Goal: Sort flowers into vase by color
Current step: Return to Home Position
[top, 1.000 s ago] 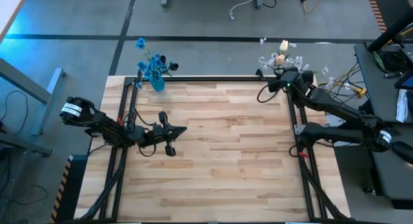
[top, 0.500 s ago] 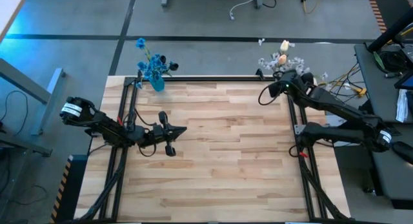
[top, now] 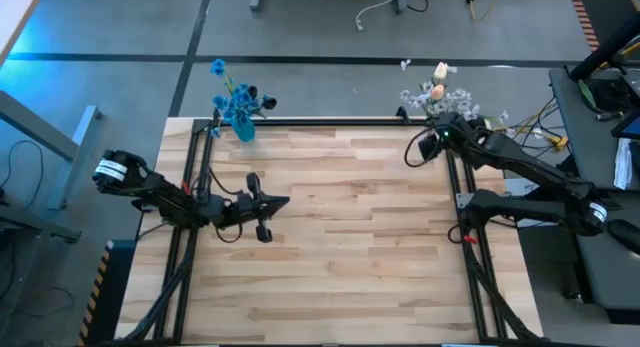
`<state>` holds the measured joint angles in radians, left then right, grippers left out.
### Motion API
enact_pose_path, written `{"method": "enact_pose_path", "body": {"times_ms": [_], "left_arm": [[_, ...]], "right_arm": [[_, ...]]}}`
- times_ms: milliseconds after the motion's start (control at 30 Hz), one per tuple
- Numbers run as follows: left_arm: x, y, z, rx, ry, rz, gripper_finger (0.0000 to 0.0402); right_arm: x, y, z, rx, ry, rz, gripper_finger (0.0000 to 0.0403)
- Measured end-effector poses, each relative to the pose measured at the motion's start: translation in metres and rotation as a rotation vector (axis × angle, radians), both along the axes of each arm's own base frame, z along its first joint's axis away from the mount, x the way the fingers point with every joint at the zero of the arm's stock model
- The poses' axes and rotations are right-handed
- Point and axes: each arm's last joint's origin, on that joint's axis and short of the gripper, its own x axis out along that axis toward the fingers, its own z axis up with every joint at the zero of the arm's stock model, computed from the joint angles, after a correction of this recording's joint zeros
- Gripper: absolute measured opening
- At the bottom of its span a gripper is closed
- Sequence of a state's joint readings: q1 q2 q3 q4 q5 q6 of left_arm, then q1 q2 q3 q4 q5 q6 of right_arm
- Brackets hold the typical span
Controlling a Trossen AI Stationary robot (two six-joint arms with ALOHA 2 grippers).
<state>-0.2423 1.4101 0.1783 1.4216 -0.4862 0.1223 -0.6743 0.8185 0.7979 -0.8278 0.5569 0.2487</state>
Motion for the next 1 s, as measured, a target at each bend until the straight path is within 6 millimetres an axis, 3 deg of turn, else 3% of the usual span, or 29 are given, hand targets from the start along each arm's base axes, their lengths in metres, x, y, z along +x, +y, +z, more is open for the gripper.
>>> {"method": "enact_pose_path", "body": {"times_ms": [533, 1000], "left_arm": [[0.001, -0.003, -0.006, 0.025, 0.057, -0.086, 0.0], [0.002, -0.006, -0.009, 0.041, 0.085, -0.192, 0.0]], "right_arm": [[-0.003, 0.024, 0.001, 0.092, -0.027, 0.137, 0.0278], [0.002, 0.056, 0.0, -0.007, -0.116, 0.294, 0.0156]]}}
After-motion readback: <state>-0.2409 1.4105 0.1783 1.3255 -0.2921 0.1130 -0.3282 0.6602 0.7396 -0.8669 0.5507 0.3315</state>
